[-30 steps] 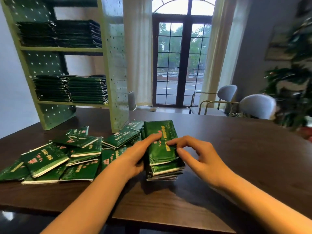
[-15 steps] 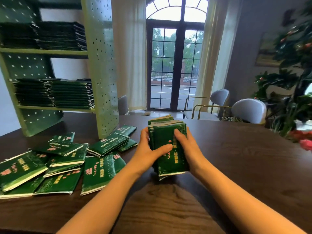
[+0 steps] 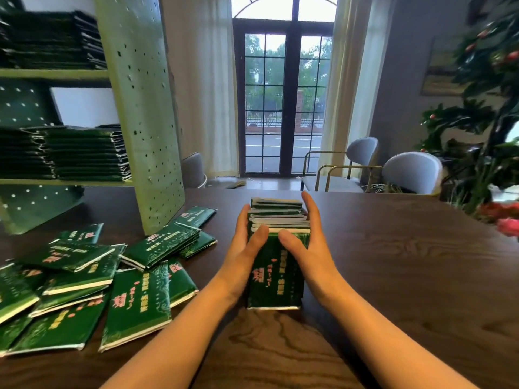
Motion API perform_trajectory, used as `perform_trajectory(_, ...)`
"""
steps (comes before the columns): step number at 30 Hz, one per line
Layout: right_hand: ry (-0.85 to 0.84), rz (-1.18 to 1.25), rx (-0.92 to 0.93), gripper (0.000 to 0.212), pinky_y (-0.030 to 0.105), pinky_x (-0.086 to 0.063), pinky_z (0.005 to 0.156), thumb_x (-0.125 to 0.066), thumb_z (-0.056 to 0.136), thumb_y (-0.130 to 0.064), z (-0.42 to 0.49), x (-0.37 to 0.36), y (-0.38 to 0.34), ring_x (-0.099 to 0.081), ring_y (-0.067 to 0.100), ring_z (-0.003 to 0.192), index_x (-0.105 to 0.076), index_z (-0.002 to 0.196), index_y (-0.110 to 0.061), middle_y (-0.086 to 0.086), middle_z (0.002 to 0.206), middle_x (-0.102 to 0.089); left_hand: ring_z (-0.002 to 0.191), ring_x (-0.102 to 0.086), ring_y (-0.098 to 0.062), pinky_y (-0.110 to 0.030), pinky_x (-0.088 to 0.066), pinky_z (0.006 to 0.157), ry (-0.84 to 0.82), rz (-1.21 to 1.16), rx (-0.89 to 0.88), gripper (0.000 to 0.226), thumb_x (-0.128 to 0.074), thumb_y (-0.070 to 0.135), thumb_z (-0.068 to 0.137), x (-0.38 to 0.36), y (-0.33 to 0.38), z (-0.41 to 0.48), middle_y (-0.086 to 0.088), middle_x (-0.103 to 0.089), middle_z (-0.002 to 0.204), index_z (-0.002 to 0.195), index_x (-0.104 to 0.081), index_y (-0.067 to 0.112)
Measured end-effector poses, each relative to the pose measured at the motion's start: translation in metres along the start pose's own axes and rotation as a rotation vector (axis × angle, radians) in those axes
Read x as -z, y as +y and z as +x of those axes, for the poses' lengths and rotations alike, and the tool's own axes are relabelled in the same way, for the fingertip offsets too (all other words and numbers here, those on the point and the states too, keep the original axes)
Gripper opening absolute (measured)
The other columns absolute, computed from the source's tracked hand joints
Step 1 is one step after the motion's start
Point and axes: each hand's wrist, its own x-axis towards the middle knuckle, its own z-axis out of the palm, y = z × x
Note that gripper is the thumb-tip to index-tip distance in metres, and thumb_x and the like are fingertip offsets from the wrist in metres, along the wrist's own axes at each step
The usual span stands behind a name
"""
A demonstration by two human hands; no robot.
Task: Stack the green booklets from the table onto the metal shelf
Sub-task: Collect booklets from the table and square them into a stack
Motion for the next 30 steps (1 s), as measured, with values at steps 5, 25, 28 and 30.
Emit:
perform_trajectory(5, -0.040, -0.028, -0.007, 0.102, 0.032, -0.051, 0.095, -0.072, 0.053, -0.047, 0.001, 0.000, 0.005, -0.059, 0.012, 0.114, -0.014, 0.137, -0.050, 0.001, 0.132, -0.053, 0.103, -0.067, -0.014, -0.026, -0.054, 0.079, 0.052, -0.033, -0.011, 0.128, -0.080, 0.075, 0.037, -0.004, -0.006, -0.002, -0.002, -0.066, 0.116, 0.142, -0.034, 0.018)
perform_trajectory(25, 0.264, 0.265, -0.261, 0.077, 0.034, -0.052, 0.068, -0.073, 0.078, -0.017, 0.012, 0.024, 0.001, -0.064, 0.023, 0.091, -0.031, 0.141, -0.028, 0.013, 0.123, -0.056, 0.110, -0.059, -0.012, -0.022, -0.046, 0.089, 0.043, 0.422, 0.311, 0.111, -0.075, 0.056, 0.042, 0.019, 0.007, -0.022, -0.005, -0.058, 0.126, 0.137, -0.038, 0.011)
perform_trajectory(28, 0.305, 0.383, -0.333, 0.085, 0.038, -0.051, 0.068, -0.075, 0.066, -0.032, 0.011, 0.009, 0.005, -0.061, 0.027, 0.096, -0.035, 0.140, -0.023, 0.013, 0.117, -0.058, 0.104, -0.060, -0.018, -0.031, -0.045, 0.088, 0.267, 0.090, 0.333, 0.114, -0.079, 0.046, 0.041, 0.007, 0.009, -0.031, -0.008, -0.063, 0.121, 0.140, -0.034, 0.011)
perform_trajectory(30, 0.317, 0.438, -0.366, 0.080, 0.038, -0.052, 0.069, -0.075, 0.069, -0.033, 0.009, -0.005, 0.005, -0.061, 0.028, 0.098, -0.037, 0.139, -0.021, 0.013, 0.113, -0.060, 0.099, -0.063, -0.023, -0.039, -0.050, 0.084, 0.389, -0.133, 0.318, 0.110, -0.081, 0.041, 0.045, -0.003, 0.009, -0.037, -0.015, -0.064, 0.122, 0.140, -0.036, 0.009)
